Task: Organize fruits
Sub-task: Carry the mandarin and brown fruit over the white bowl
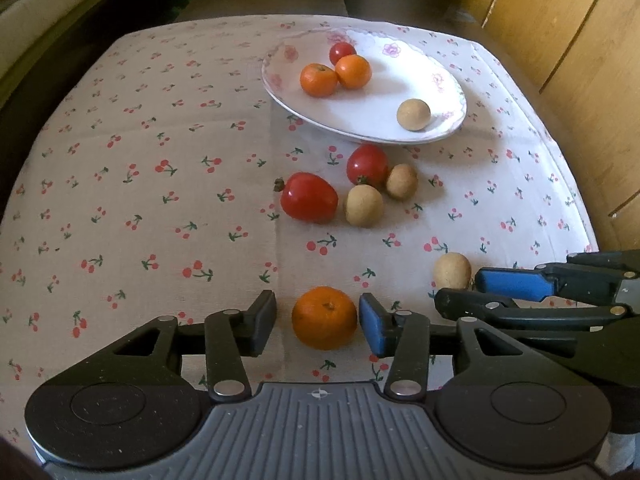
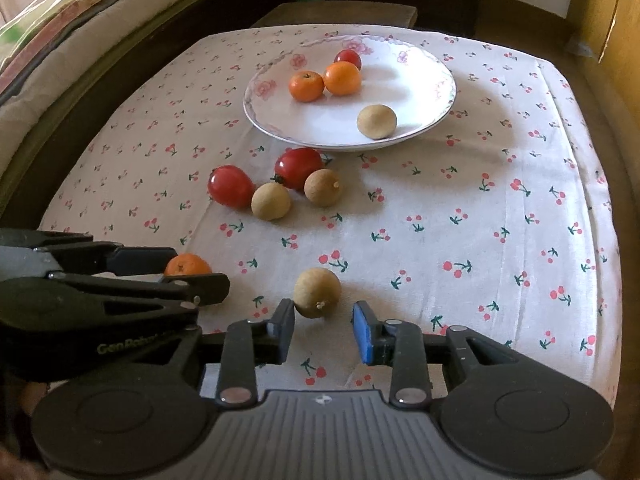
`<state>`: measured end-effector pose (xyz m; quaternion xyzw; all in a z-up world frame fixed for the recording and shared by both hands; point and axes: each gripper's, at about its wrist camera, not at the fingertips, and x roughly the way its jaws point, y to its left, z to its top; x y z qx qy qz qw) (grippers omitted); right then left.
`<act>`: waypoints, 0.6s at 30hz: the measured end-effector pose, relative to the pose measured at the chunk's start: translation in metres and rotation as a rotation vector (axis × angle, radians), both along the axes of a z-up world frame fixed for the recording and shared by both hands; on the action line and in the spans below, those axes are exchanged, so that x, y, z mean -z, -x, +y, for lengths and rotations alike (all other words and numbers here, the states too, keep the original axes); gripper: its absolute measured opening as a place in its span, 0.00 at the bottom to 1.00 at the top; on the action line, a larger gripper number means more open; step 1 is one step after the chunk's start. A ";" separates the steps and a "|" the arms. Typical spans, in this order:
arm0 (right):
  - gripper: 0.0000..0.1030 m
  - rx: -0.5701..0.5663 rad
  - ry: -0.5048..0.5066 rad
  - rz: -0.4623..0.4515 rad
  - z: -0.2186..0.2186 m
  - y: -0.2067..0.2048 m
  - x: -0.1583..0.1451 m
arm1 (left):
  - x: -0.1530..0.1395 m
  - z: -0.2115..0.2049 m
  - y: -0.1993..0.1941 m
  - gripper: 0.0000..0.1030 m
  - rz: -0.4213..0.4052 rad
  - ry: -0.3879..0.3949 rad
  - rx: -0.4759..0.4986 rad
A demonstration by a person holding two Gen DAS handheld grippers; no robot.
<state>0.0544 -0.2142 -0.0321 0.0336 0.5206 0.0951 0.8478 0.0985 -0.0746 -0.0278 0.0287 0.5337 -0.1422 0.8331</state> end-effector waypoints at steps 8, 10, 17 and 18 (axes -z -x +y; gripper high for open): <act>0.35 0.032 -0.036 -0.018 -0.009 -0.003 -0.009 | -0.001 0.003 -0.003 0.56 0.014 0.040 -0.020; 0.36 0.037 -0.039 -0.016 -0.011 -0.004 -0.009 | -0.002 0.003 -0.003 0.56 0.014 0.043 -0.018; 0.37 0.029 -0.048 -0.010 -0.004 -0.010 -0.005 | -0.002 0.008 -0.003 0.54 0.019 0.037 -0.043; 0.37 0.031 -0.049 -0.011 -0.003 -0.012 -0.004 | -0.002 0.008 -0.004 0.53 0.016 0.034 -0.047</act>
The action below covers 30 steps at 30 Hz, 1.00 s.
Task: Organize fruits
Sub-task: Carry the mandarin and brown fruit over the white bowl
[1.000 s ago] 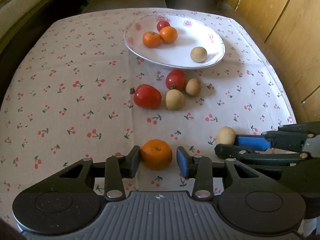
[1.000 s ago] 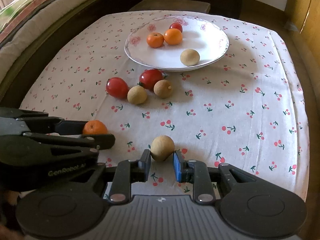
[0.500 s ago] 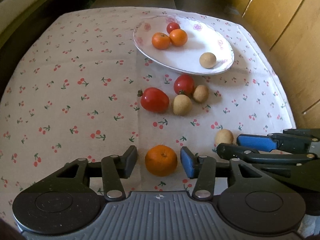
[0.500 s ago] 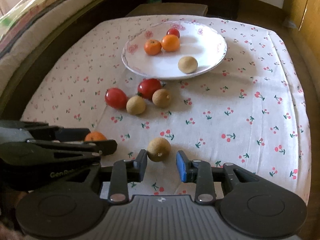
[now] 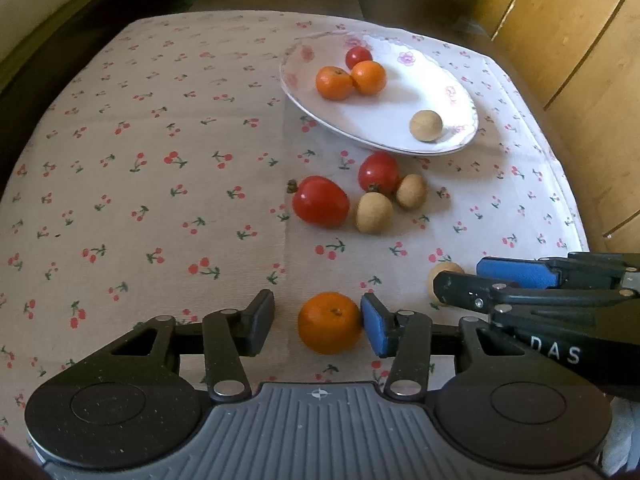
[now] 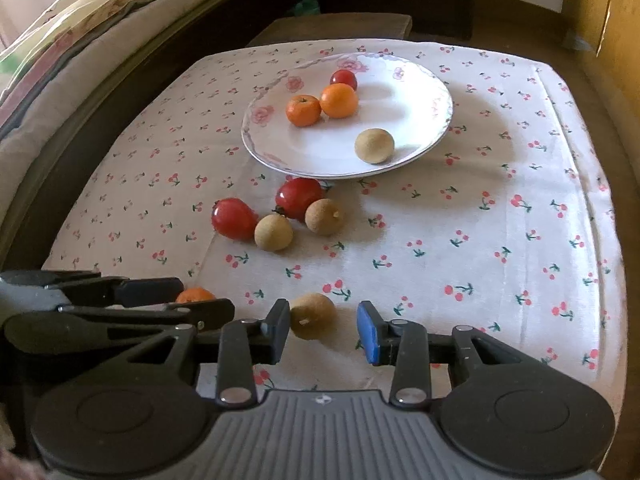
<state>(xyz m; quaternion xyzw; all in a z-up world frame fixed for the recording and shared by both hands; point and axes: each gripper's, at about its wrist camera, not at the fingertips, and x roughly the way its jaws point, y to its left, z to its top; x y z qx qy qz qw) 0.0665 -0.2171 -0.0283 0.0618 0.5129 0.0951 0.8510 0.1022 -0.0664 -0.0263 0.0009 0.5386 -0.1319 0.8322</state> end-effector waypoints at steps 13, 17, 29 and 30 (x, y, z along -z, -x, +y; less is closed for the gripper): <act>0.31 -0.009 0.016 0.005 0.008 -0.007 0.009 | 0.001 -0.004 0.001 0.49 -0.024 -0.054 0.020; 0.30 -0.016 0.022 0.006 0.007 -0.004 0.008 | 0.001 -0.005 0.001 0.48 -0.030 -0.062 0.028; 0.29 0.003 0.021 -0.033 -0.002 0.005 -0.006 | -0.004 -0.009 0.005 0.40 -0.045 -0.035 0.048; 0.29 0.003 0.020 -0.036 -0.001 0.006 -0.007 | -0.004 -0.010 0.006 0.40 -0.046 -0.039 0.052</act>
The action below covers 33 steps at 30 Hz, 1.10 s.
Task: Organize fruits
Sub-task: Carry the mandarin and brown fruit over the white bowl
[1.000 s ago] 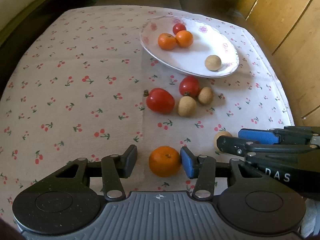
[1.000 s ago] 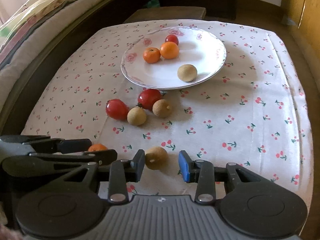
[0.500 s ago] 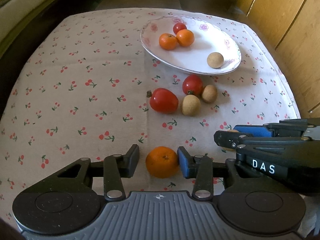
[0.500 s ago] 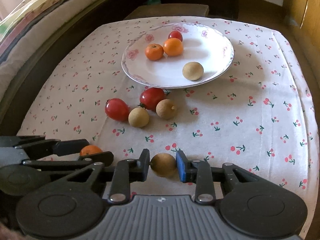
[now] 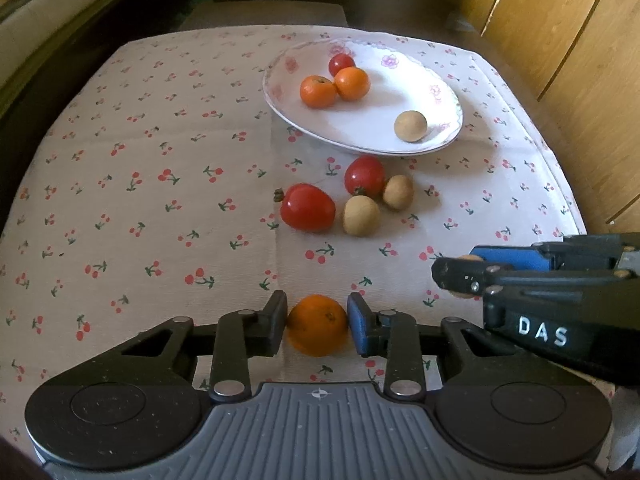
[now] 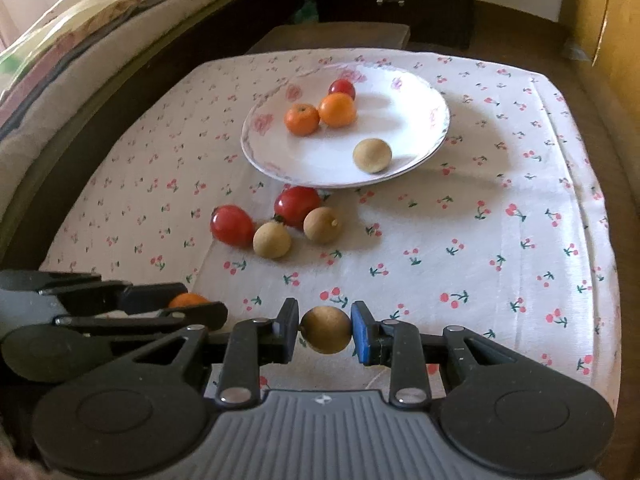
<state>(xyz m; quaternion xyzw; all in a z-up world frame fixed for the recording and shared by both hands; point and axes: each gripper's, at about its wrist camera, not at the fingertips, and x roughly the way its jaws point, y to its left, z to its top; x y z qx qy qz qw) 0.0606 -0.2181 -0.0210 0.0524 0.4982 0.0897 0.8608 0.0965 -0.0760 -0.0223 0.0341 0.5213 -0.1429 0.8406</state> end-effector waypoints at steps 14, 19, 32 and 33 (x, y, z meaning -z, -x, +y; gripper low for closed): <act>0.29 -0.010 -0.002 -0.006 0.002 0.004 -0.003 | 0.005 -0.003 0.002 0.41 -0.010 -0.044 0.008; 0.29 -0.009 -0.006 -0.023 0.000 0.005 -0.007 | 0.000 -0.002 0.003 0.40 -0.016 -0.021 0.009; 0.29 0.021 -0.018 -0.049 -0.007 -0.012 -0.018 | -0.020 -0.008 -0.013 0.40 -0.061 0.018 -0.005; 0.29 0.027 -0.018 -0.054 -0.009 -0.014 -0.020 | -0.021 -0.008 -0.015 0.40 -0.064 0.024 -0.008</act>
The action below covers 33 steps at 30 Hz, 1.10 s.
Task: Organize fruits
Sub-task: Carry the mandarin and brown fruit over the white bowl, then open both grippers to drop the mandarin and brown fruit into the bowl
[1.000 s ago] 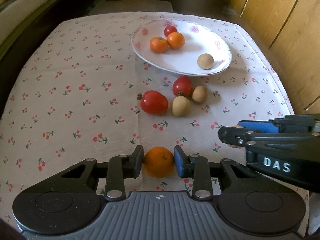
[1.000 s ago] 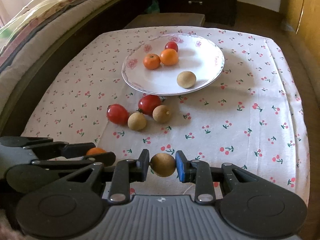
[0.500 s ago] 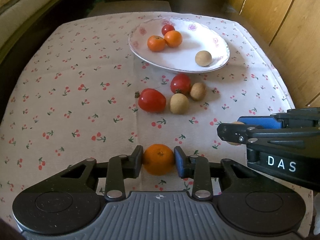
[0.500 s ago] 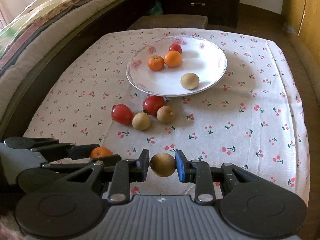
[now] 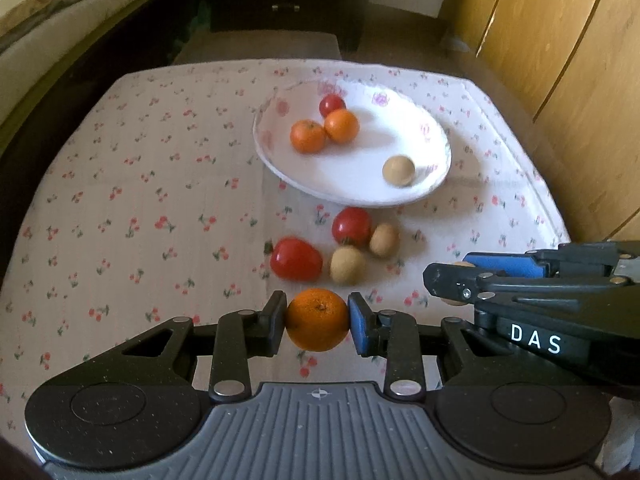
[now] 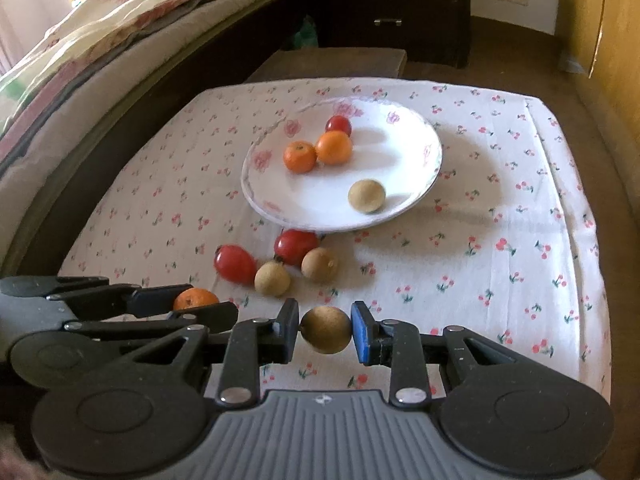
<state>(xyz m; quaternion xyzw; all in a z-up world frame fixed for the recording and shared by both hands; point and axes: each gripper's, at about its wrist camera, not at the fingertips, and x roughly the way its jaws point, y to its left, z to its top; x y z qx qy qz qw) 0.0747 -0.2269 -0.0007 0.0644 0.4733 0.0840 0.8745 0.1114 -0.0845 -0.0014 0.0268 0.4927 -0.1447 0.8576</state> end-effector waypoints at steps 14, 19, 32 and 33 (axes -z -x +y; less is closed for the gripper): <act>0.30 0.038 0.006 -0.024 -0.015 -0.048 -0.007 | -0.008 -0.016 -0.046 0.38 -0.029 -0.006 -0.016; 0.30 0.043 0.015 -0.024 -0.018 -0.064 -0.006 | -0.007 -0.020 -0.061 0.38 -0.029 -0.005 -0.023; 0.30 0.057 0.009 -0.013 -0.026 -0.093 0.002 | 0.000 -0.027 -0.088 0.39 -0.032 -0.005 -0.043; 0.30 0.059 0.009 -0.013 -0.026 -0.094 0.003 | 0.001 -0.027 -0.089 0.39 -0.031 -0.004 -0.044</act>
